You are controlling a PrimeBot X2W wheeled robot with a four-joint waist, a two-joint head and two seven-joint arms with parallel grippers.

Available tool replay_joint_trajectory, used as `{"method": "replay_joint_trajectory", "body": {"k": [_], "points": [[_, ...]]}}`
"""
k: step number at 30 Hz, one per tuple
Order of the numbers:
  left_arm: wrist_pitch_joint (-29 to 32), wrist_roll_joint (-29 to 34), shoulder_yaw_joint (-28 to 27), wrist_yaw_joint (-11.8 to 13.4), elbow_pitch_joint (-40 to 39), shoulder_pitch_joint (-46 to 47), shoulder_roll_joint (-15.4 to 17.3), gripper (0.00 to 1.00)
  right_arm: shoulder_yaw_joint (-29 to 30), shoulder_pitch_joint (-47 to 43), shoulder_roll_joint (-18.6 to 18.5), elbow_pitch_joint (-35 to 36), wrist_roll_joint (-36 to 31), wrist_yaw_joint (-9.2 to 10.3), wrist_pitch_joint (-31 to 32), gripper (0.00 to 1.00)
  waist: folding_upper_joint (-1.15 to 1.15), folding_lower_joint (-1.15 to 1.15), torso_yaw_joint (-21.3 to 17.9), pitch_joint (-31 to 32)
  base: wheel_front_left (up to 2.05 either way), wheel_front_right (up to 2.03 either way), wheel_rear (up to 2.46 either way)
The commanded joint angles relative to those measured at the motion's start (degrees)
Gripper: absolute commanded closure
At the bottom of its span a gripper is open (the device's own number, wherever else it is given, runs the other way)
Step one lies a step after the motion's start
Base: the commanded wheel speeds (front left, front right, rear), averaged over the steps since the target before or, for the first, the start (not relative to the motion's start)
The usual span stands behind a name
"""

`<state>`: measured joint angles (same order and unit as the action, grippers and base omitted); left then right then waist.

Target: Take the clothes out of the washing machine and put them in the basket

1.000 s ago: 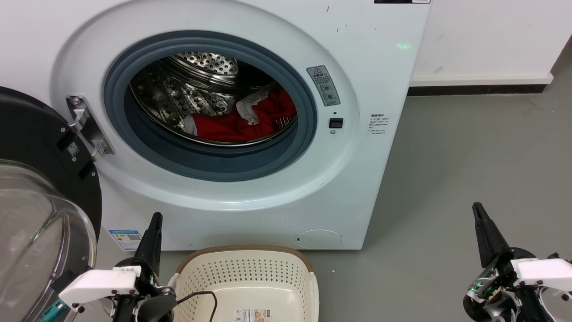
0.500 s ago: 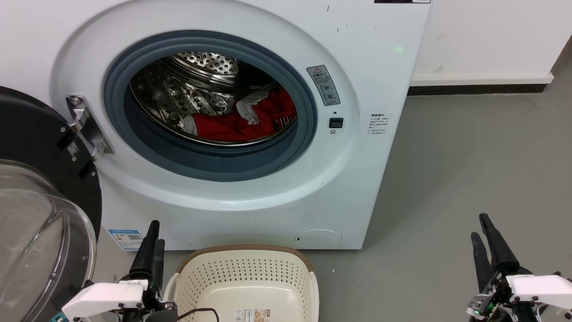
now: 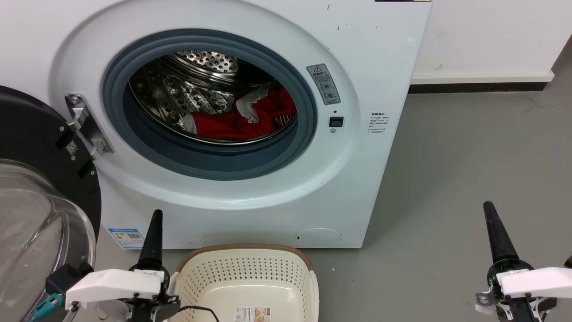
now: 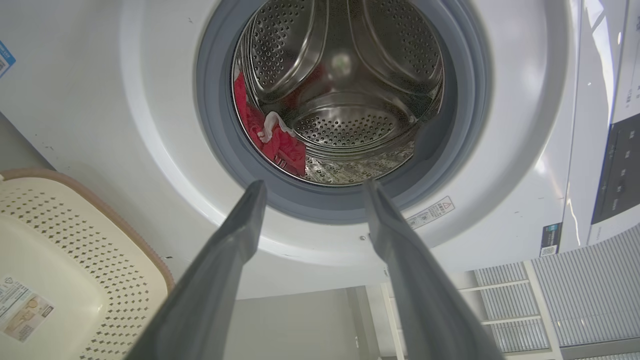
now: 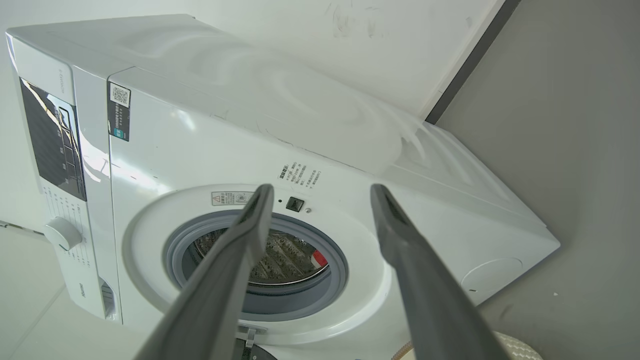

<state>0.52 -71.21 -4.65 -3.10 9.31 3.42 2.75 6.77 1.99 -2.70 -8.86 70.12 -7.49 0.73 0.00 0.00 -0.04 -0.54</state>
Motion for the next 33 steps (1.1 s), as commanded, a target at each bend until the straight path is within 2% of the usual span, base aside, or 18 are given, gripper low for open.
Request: {"method": "replay_joint_trajectory", "body": {"k": [1,15,33], "points": [[-0.63,2.98,0.50,0.54,-1.59,0.30,0.10,0.00,-0.27,0.08,-0.23,1.90,-3.28,0.00,-0.70,0.00,0.00,0.00,0.00,-0.03,0.00,0.00,0.00],[-3.68,19.23,3.80,3.55,-4.00,-0.17,0.11,0.00,-2.23,-1.91,-0.24,6.07,-22.85,0.00,-3.79,0.00,0.00,0.00,-0.14,-0.25,0.00,0.00,0.00],[-7.03,33.78,5.61,5.23,-5.77,-1.35,0.41,0.00,-3.24,-4.14,-0.26,9.20,-39.33,0.00,-7.13,0.00,0.00,0.00,-0.28,-0.43,0.00,0.00,0.00]]}}
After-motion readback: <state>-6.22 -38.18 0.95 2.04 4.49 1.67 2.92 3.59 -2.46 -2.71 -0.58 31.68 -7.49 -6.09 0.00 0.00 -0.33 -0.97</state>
